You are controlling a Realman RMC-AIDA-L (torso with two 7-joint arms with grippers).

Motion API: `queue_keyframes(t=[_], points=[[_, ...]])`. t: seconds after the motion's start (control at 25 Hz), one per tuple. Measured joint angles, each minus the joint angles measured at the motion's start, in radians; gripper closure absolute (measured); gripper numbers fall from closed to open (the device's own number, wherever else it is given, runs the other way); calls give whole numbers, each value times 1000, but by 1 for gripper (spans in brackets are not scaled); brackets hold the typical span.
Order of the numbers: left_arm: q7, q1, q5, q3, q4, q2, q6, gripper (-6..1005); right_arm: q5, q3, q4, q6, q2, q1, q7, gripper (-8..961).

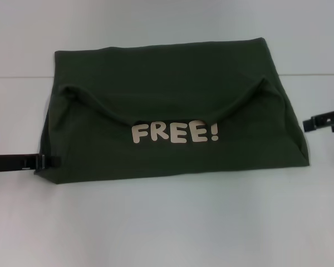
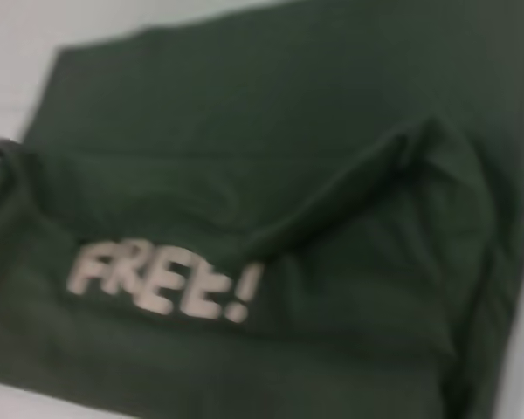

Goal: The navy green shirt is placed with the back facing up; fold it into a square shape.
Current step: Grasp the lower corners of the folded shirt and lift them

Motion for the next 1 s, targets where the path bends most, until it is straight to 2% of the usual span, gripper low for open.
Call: queue_keyframes(t=[0.2, 0.36, 0.52, 0.76, 1.0], points=[[0, 1, 0, 0, 4, 0, 11, 999, -104, -12, 62, 56, 14, 26, 9, 23], [0, 3, -4, 0, 10, 0, 14, 999, -108, -24, 148, 159, 23, 28, 1, 23], [2, 3, -5, 0, 10, 0, 16, 1000, -103, -62, 199, 238, 43, 33, -4, 24], [9, 0, -7, 0, 10, 0, 18, 1000, -103, -79, 218, 285, 71, 51, -6, 24], [17, 0, -9, -3, 12, 0, 23, 999, -104, -81, 263, 324, 81, 63, -12, 24]])
